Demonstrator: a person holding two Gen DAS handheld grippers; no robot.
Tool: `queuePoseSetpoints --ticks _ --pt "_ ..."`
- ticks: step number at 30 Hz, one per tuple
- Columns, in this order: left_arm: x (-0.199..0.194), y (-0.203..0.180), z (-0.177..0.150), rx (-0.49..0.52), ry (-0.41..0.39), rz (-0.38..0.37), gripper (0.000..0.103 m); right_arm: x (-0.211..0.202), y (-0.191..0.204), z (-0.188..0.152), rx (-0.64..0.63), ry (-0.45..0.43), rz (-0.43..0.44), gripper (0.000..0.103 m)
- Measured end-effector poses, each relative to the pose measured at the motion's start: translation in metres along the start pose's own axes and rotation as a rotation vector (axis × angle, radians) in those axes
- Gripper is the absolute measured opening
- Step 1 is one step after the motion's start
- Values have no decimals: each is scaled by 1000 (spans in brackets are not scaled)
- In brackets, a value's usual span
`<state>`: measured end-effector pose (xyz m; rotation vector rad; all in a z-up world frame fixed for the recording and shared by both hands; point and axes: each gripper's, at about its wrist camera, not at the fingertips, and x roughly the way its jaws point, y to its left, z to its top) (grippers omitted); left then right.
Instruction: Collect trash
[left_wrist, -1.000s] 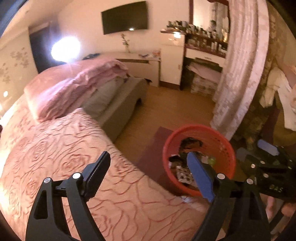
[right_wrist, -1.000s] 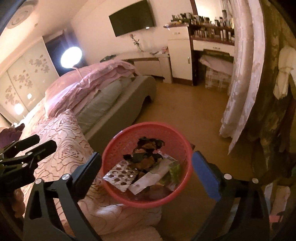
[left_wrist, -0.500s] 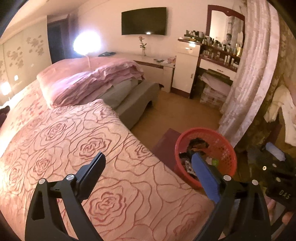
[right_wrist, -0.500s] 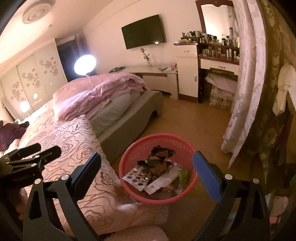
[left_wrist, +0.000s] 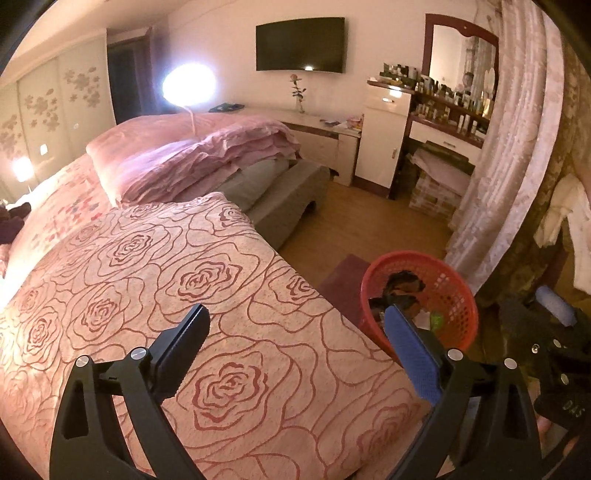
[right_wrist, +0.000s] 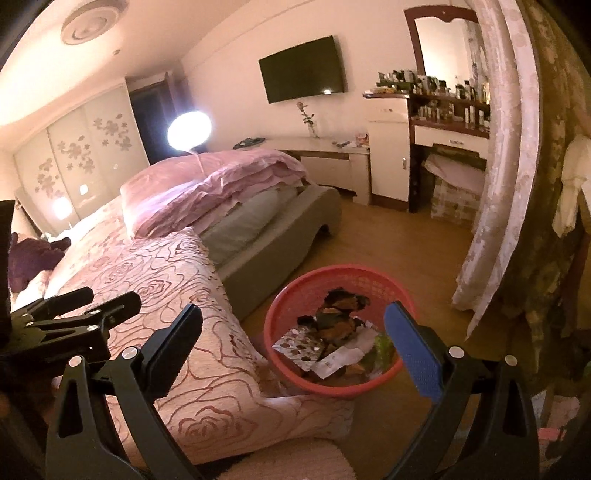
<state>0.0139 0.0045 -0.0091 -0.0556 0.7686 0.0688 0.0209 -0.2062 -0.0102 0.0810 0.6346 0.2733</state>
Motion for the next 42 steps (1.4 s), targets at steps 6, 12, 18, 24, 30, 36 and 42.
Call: queuePoseSetpoints --ticks 6,12,18,24,30,36,42 --pt "-4 -2 -3 3 -7 8 92 -5 1 0 -2 -7 0 96" --pt "-9 -1 -6 -2 -14 20 92 -8 0 -2 -6 -2 7 96" --pt "-12 0 -8 -4 -18 30 92 -10 1 -3 -5 -4 14 96" --pt "-12 1 -8 -5 -17 24 92 -10 1 -4 -6 -4 17 96" --pt "-16 2 -10 -14 -20 28 92 -10 3 -4 -8 -5 22 96" --pt "-18 2 -10 -19 -20 33 92 -10 6 -4 -14 -4 27 96" --pt "-18 3 -10 -23 -21 36 92 -10 7 -5 -13 -2 27 96"
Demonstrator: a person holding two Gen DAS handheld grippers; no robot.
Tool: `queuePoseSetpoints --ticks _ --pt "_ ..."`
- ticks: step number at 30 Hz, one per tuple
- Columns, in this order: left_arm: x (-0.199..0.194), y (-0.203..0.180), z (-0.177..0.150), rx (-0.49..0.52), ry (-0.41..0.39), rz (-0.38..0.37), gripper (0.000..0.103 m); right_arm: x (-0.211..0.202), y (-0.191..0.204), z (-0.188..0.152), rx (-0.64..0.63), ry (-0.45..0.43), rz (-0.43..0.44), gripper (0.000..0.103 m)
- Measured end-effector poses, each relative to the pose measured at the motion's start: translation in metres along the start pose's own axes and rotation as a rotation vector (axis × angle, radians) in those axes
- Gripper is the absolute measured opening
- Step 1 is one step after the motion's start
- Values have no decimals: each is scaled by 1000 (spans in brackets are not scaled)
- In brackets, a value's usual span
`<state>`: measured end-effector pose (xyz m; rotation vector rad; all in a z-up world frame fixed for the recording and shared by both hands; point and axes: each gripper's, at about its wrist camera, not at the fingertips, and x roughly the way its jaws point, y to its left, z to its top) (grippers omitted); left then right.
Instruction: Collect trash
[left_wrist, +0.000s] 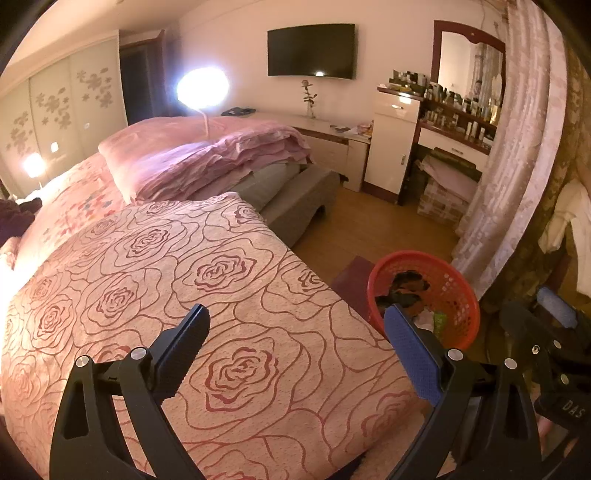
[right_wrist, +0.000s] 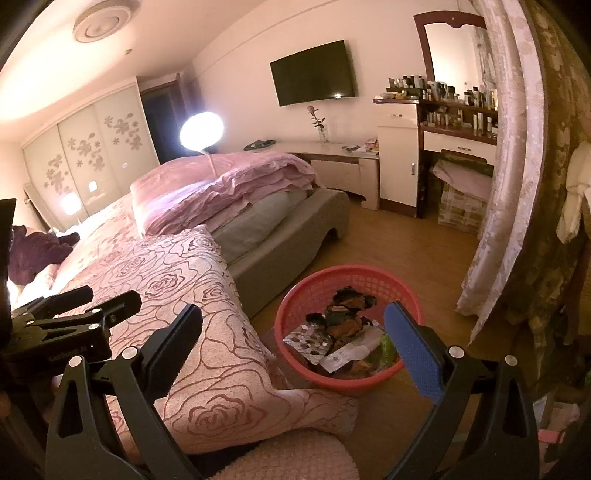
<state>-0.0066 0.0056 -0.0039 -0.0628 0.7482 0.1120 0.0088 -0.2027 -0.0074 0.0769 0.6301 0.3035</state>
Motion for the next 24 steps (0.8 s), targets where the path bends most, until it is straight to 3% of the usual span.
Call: queuePoseSetpoints --ticks 24 --pt "-1 0 -1 6 -2 -12 92 0 0 1 0 2 1 96"
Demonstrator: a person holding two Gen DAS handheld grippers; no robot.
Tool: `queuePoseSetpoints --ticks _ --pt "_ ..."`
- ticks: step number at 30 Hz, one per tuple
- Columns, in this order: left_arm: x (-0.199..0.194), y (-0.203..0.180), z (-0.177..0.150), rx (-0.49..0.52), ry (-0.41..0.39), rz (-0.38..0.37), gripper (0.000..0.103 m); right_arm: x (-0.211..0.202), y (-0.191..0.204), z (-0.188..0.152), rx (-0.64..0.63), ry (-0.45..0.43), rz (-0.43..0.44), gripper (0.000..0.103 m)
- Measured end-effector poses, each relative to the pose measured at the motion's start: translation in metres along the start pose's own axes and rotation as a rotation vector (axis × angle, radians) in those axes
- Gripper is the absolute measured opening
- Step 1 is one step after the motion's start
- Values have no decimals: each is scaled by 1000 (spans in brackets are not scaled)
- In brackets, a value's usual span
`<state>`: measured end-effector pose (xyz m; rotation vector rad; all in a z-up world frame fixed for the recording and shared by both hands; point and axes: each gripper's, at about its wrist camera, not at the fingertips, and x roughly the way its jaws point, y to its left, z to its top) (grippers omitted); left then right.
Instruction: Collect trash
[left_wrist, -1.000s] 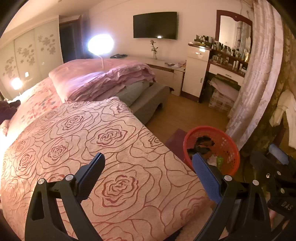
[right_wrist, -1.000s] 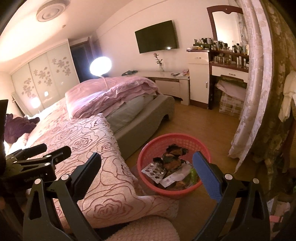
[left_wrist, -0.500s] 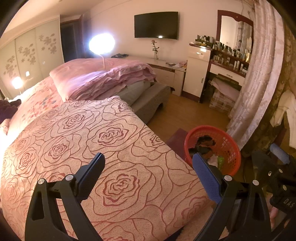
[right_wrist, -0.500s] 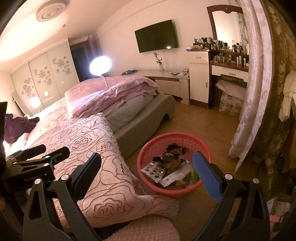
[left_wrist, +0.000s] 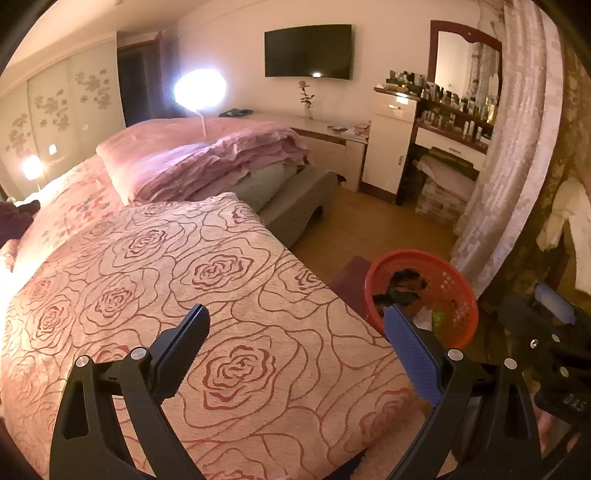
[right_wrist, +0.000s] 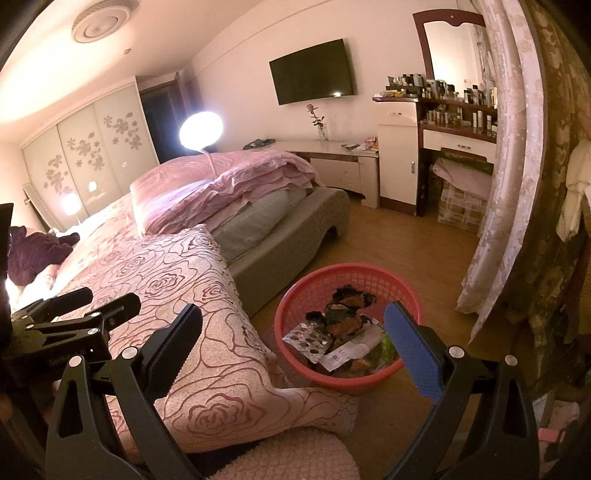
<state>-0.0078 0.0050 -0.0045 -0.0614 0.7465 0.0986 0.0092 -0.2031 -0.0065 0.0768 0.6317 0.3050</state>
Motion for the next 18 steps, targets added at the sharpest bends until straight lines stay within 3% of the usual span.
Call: queuePoseSetpoints --ticks 18 --pt "-3 -3 0 -1 -15 -17 92 1 -1 -1 2 2 -1 96"
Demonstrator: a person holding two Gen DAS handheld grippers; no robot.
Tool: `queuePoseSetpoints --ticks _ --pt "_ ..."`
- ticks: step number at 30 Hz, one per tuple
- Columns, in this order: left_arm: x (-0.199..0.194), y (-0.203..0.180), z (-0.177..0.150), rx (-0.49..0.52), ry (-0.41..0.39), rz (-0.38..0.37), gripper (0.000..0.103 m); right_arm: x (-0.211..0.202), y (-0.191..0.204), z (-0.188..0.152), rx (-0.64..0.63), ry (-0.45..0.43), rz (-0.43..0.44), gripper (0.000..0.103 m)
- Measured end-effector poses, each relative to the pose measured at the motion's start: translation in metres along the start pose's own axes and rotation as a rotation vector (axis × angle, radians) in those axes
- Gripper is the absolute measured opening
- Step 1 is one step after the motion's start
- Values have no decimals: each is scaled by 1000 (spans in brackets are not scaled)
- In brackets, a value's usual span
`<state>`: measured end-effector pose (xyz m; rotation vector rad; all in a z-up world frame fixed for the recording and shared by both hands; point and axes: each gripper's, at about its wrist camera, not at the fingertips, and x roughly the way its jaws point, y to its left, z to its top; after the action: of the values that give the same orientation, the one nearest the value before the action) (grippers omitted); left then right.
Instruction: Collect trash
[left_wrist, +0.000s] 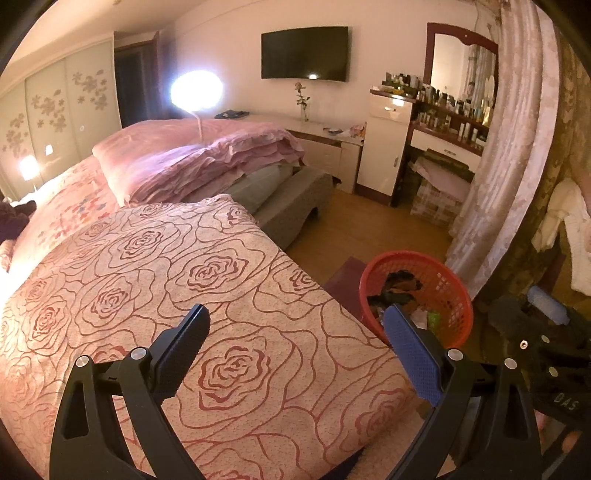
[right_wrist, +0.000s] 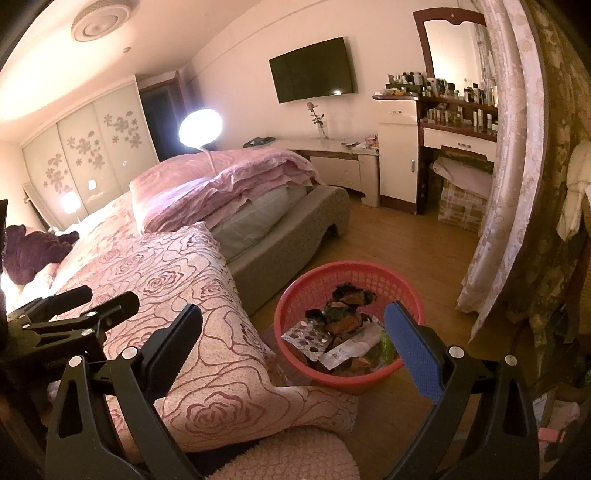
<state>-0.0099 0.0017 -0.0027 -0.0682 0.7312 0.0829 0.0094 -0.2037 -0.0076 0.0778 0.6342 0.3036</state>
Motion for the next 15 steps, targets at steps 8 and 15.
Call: queuePoseSetpoints --ticks 8,15 --pt "-7 6 2 1 -26 16 92 4 -2 -10 4 7 -7 96" --pt "-9 70 -11 -95 10 159 92 21 24 -31 -50 74 37 96"
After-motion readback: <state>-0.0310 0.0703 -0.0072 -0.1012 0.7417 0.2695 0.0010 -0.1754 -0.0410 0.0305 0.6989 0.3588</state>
